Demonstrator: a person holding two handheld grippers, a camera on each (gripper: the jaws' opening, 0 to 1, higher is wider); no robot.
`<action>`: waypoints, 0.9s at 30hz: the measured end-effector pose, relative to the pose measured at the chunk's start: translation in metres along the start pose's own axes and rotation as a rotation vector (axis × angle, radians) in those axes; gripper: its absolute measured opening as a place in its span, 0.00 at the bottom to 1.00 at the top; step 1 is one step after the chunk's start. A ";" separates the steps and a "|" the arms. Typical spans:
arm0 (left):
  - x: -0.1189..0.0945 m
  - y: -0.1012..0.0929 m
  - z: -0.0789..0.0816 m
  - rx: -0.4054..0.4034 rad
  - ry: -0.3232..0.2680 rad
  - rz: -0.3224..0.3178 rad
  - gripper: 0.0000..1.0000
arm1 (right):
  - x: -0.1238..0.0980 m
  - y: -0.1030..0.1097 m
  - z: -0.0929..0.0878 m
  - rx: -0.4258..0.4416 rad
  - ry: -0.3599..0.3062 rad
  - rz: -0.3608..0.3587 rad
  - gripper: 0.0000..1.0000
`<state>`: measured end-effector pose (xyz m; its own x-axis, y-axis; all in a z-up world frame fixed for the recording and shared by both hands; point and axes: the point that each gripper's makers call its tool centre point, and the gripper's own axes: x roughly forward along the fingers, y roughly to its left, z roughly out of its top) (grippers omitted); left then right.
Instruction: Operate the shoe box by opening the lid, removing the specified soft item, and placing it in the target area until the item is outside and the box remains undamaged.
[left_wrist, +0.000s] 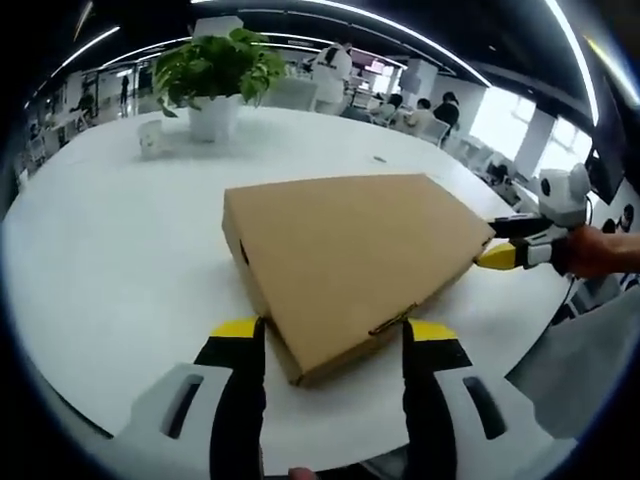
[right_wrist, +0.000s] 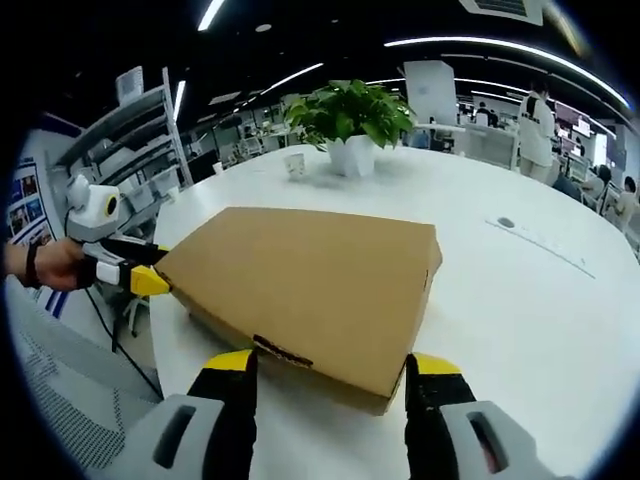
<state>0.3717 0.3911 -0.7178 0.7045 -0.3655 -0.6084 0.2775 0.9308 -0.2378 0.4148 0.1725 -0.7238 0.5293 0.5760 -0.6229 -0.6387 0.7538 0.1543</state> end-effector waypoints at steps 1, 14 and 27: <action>0.000 0.000 0.000 -0.002 -0.001 0.001 0.53 | -0.001 0.000 0.001 0.001 0.000 0.000 0.57; -0.013 -0.001 0.009 0.014 -0.025 -0.005 0.48 | -0.010 0.003 0.010 0.024 -0.039 0.010 0.56; -0.021 -0.004 0.020 0.084 -0.038 -0.004 0.45 | -0.020 0.002 0.022 0.046 -0.074 0.030 0.53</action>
<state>0.3687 0.3953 -0.6890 0.7273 -0.3703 -0.5779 0.3328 0.9266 -0.1749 0.4159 0.1694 -0.6943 0.5514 0.6192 -0.5591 -0.6295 0.7486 0.2082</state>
